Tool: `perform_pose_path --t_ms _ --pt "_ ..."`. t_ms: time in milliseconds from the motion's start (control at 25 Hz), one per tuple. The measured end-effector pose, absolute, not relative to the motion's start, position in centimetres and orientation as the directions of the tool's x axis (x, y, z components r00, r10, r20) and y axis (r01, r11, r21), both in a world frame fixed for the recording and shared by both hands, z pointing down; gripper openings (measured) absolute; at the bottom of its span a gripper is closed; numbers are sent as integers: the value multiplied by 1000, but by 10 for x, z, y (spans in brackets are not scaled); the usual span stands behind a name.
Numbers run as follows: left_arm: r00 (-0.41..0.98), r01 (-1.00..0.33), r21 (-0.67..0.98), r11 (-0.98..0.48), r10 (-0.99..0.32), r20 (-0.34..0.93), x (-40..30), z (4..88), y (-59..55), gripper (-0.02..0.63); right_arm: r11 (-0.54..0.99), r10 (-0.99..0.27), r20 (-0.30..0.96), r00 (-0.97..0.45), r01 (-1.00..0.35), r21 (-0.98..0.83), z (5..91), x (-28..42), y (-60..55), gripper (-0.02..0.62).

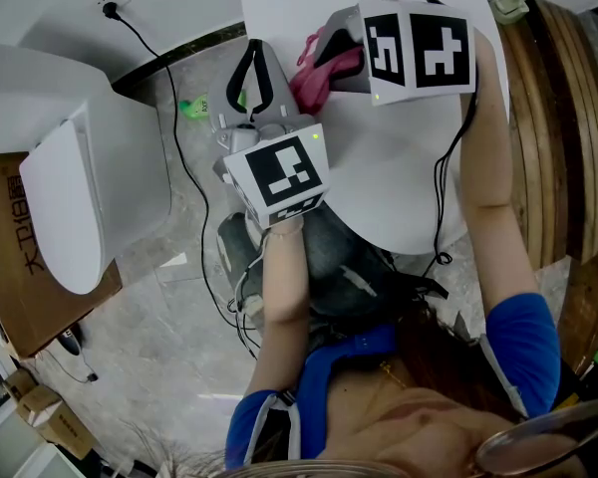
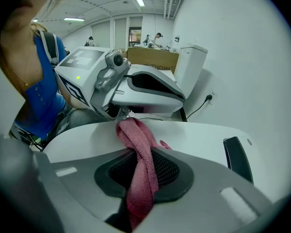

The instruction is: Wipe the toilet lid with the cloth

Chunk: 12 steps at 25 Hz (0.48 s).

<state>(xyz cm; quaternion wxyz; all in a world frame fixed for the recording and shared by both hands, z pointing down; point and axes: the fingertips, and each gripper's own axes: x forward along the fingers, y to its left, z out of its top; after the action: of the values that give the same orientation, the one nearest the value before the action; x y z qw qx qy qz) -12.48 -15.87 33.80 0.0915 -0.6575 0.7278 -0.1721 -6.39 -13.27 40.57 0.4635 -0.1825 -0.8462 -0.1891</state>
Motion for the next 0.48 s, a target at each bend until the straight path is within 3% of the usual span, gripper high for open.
perform_pose_path --t_ms 480 --pt "-120 -922 -380 74 -988 100 -124 339 -159 3 887 116 879 -462 446 117 405 -41 -145 77"
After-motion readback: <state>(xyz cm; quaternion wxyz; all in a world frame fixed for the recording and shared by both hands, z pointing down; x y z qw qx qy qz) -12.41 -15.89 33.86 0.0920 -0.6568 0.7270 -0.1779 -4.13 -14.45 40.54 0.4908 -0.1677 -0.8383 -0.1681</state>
